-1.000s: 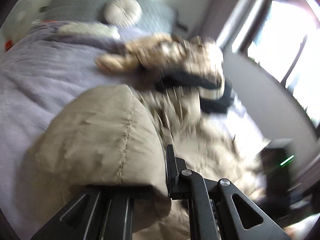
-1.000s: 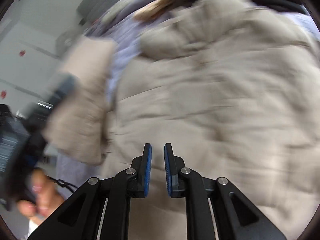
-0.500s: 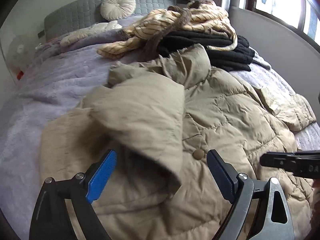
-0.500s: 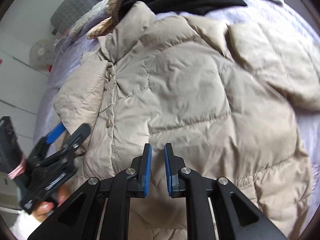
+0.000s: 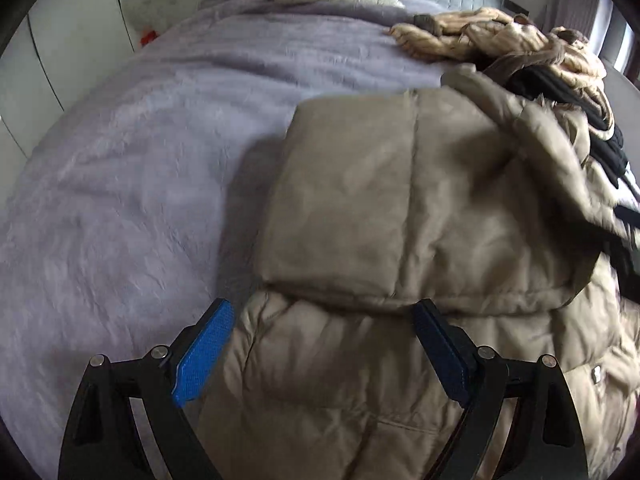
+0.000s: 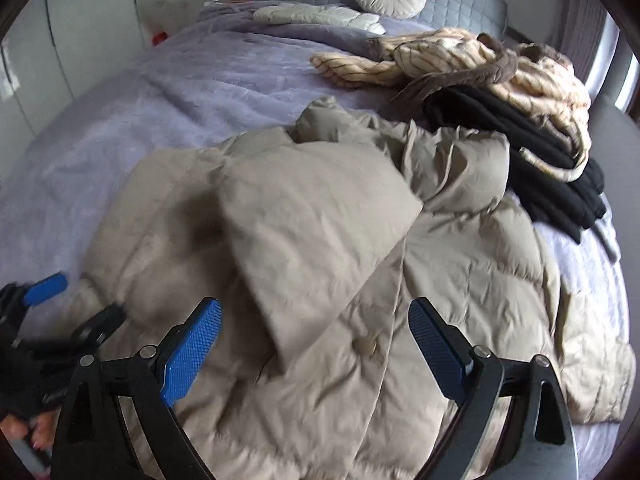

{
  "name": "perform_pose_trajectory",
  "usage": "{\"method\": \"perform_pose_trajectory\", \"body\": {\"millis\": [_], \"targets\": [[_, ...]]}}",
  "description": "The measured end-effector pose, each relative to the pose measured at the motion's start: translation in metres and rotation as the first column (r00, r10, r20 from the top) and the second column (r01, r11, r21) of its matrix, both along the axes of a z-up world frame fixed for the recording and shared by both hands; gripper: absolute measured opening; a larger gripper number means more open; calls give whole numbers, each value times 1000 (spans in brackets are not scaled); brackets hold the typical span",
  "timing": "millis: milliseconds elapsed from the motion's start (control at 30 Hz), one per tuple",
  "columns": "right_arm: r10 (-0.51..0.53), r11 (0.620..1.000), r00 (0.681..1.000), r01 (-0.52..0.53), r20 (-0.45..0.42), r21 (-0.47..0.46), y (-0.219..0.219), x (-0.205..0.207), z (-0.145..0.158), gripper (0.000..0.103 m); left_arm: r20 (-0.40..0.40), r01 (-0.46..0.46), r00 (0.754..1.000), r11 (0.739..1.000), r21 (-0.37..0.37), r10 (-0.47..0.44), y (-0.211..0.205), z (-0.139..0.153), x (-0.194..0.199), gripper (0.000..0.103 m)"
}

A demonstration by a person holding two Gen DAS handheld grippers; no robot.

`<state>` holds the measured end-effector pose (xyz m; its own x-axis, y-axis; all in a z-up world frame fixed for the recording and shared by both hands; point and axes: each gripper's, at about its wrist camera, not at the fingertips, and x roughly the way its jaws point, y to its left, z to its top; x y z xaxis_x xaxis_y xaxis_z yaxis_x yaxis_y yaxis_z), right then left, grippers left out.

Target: Fold large clothes

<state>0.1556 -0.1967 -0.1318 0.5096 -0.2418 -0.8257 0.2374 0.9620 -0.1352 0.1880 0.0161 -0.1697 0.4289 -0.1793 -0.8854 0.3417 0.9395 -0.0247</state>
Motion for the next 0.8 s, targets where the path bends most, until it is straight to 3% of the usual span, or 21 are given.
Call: {"method": "perform_pose_trajectory", "body": {"millis": [133,233,333,433,600,700,800], "targets": [[-170,986,986,170,-2,-3,-44,-13,0,96,-16,7,1000,1000,7,-7,0,-13,-2,92],[-286,956,958,286,-6,71,-84,-39,-4,96,-14,10,1000,1000,14,-10,0,-16,-1,92],[-401,899,916,399,-26,182,-121,-65,-12,96,-37,25,999,1000,4,-25,2,-10,0,92],[-479,825,877,463,-35,323,-149,-93,-17,96,-54,46,997,993,-111,-52,14,9,12,92],[-498,740,867,435,-17,513,-169,-116,-15,96,-93,5,995,960,-280,-32,29,37,67,92],[-481,655,877,377,-24,655,-174,-118,-20,96,-215,-38,976,938,-344,-40,27,15,117,92],[-465,576,885,329,-31,748,-169,-115,-25,96,-377,-100,924,915,-390,-60,18,-24,154,92]]}}
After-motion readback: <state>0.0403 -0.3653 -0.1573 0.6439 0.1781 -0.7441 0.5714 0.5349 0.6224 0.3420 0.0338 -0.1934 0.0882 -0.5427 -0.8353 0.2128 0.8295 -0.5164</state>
